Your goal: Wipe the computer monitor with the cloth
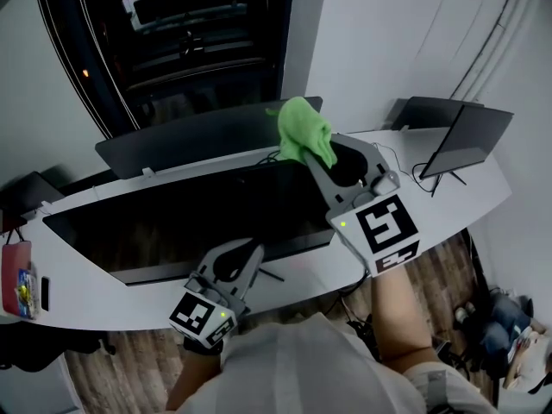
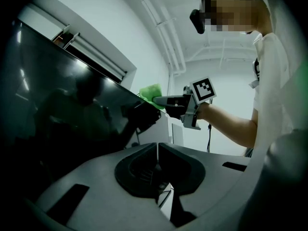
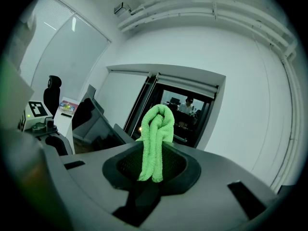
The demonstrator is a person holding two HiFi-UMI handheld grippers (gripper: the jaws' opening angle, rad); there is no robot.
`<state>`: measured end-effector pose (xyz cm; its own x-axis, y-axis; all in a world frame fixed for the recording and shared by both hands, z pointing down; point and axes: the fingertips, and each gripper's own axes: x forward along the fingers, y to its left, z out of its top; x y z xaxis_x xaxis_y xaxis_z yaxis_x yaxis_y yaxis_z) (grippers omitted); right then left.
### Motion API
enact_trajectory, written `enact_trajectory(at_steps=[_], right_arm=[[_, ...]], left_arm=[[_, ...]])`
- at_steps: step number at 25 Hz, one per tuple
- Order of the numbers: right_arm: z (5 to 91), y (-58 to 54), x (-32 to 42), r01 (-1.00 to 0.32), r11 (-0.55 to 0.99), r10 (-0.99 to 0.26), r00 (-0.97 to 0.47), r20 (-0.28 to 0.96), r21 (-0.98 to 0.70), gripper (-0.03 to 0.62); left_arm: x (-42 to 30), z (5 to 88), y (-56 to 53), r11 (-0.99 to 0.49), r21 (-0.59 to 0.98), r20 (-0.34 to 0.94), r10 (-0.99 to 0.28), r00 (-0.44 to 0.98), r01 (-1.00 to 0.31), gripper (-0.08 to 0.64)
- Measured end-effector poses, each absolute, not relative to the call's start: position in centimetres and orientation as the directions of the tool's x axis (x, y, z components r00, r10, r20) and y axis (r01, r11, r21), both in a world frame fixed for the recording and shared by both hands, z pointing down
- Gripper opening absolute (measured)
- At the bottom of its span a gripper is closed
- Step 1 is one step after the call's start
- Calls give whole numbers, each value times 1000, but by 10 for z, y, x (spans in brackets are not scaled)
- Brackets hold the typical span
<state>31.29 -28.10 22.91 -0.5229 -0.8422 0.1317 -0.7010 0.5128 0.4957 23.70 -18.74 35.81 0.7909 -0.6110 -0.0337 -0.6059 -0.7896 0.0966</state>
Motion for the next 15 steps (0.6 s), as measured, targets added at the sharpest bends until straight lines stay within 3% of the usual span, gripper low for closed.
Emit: enact_trajectory(at_steps=[15], right_arm=[[229, -291, 397, -748, 492, -859, -500, 108, 445, 69]], left_arm=[[284, 355, -188, -743, 77, -11, -667, 745, -664, 25]])
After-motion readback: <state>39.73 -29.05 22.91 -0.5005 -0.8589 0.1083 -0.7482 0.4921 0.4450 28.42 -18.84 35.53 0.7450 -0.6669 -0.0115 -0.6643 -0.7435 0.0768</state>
